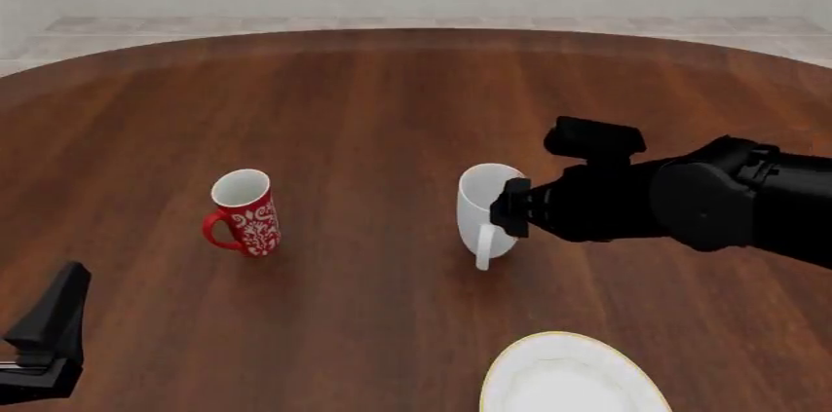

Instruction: Put the white mug on the plate.

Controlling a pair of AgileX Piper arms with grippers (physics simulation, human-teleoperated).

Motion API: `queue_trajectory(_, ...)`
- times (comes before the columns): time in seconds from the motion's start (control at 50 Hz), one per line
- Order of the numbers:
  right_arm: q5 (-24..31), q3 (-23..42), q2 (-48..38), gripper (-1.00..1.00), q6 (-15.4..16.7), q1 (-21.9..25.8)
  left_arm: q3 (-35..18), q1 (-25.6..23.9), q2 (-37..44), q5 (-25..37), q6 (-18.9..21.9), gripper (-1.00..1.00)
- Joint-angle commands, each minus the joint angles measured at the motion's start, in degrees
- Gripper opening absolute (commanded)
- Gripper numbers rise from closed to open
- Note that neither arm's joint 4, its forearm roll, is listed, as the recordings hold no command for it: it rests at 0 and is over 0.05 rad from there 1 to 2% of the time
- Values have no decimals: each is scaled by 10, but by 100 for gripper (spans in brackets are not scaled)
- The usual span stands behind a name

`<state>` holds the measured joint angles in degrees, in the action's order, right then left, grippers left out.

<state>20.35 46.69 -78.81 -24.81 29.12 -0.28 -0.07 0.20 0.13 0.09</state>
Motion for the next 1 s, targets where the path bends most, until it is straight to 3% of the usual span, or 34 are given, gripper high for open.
queue_trajectory(0.02,-21,-1,-26,100,-9,10,0,0,0,-1,0,100)
queue_trajectory(0.38,-41,6,-54,100,-27,25,1,0,3,-4,0,100)
queue_trajectory(1.0,-50,24,-89,100,-22,8,-1,0,0,1,0,100)
